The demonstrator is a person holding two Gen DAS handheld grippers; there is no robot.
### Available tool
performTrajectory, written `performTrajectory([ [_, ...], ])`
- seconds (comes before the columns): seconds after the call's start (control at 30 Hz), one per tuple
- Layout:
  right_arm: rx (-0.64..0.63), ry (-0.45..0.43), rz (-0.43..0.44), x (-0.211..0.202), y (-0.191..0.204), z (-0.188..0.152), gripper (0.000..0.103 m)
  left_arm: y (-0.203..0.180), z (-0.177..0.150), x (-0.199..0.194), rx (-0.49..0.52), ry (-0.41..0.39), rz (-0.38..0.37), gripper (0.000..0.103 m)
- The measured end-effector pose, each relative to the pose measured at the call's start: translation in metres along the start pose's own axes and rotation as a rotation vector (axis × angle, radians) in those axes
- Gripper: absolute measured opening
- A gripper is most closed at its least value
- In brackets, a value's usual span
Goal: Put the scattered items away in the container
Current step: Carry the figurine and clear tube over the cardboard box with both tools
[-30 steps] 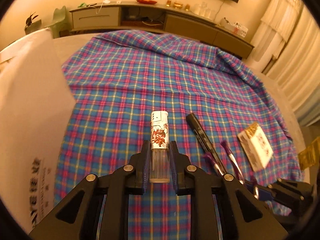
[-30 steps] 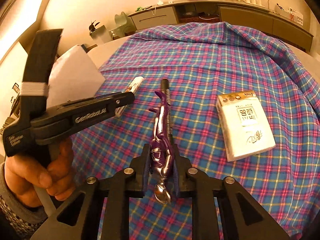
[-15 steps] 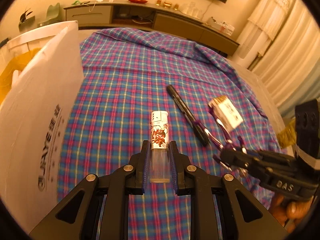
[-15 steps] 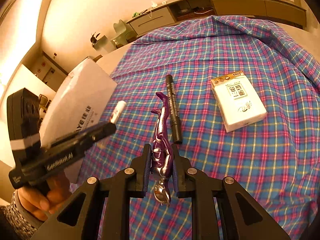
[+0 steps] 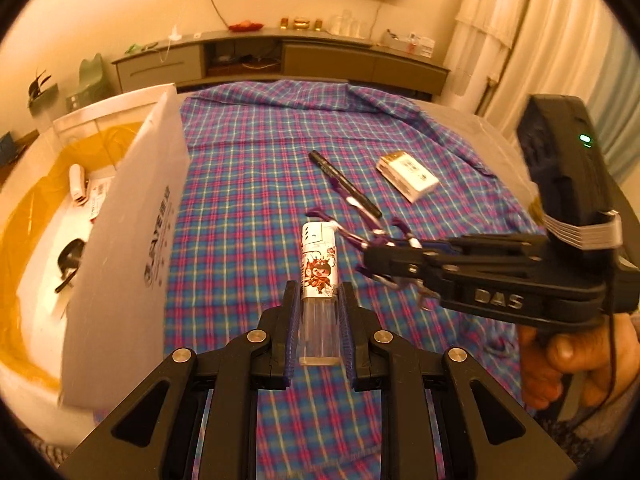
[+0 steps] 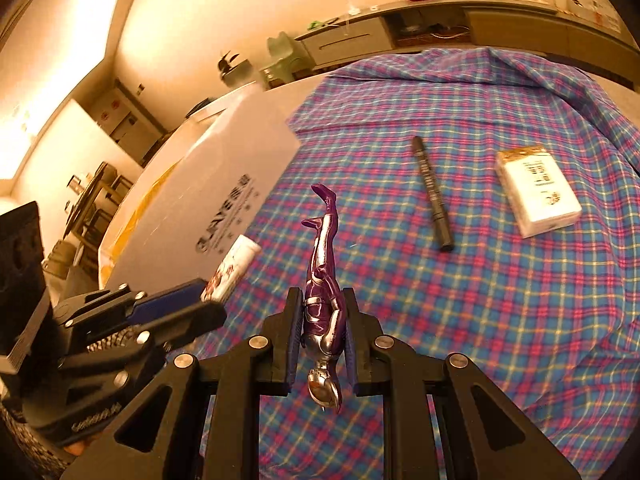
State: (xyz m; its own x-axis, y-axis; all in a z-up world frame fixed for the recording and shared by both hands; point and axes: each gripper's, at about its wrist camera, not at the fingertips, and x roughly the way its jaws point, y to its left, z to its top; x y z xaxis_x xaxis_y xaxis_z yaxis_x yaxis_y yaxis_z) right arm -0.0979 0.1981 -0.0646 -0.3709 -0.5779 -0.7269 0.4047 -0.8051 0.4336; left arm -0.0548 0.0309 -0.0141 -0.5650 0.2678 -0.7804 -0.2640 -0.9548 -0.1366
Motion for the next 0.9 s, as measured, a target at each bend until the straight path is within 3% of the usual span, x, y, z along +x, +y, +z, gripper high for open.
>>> performTrajectory([
  [0.33,-0.026,-0.008,0.021,-0.008,0.027,-0.022,0.02,0.002,-0.022,-0.037,-0.001,-0.021,-0.025,0.019],
  [0.53,-0.034,-0.032,0.041,-0.021,0.043,-0.034,0.02,0.013,-0.024,-0.066,-0.02,-0.076,-0.039,0.019],
  [0.7,-0.015,-0.043,0.118,-0.033,0.061,-0.038,0.02,0.024,-0.024,-0.09,-0.037,-0.118,-0.049,0.019],
  [0.9,-0.055,-0.059,0.15,-0.045,0.09,-0.036,0.02,0.042,-0.025,-0.104,-0.074,-0.141,-0.067,0.019],
])
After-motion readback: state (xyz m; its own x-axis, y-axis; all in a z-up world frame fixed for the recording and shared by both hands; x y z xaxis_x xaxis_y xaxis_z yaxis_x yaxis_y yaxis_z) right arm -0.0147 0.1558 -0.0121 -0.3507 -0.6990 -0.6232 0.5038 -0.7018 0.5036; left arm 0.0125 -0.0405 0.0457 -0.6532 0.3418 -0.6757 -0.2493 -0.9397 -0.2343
